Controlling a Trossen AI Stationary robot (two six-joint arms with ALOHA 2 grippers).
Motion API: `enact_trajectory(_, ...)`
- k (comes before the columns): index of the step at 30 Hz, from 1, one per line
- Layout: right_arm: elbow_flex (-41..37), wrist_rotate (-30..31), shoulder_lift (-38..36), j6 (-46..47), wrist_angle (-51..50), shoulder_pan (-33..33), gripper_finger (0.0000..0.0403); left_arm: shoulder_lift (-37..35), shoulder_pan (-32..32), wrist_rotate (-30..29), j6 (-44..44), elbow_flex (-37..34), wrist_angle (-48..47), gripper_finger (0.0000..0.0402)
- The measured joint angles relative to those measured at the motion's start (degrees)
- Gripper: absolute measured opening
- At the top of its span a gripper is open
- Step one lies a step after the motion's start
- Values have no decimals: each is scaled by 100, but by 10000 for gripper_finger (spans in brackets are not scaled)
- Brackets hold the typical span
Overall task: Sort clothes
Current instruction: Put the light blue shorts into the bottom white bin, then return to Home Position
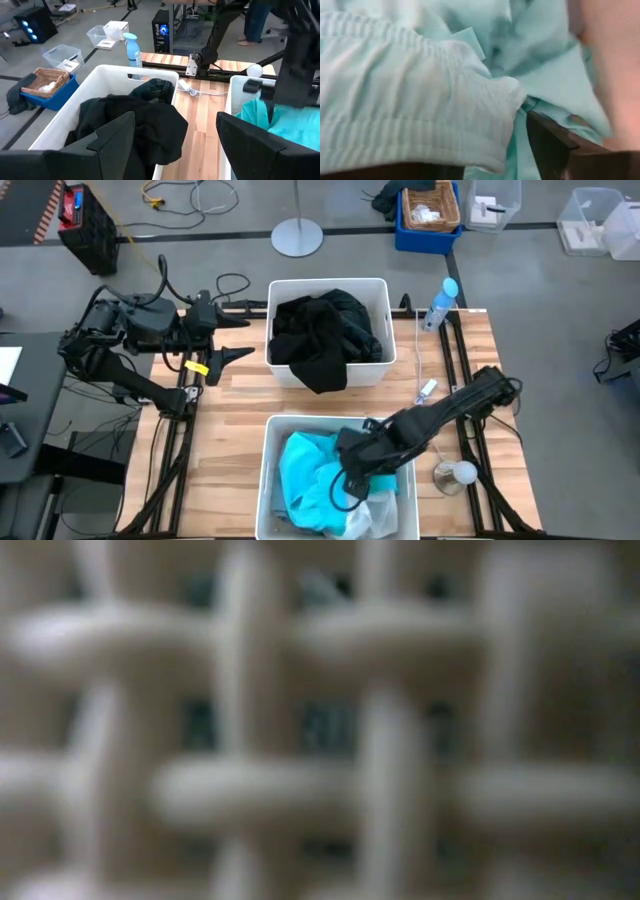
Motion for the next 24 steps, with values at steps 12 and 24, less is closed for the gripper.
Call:
enact_trajectory(12,93,-489,-302,-842,-301,44,235,-108,0,-3,240,4,435,277)
enact_trajectory(24,90,-749,-557,-1393,-1133,139,205,-168,2,375,550,2,418,257)
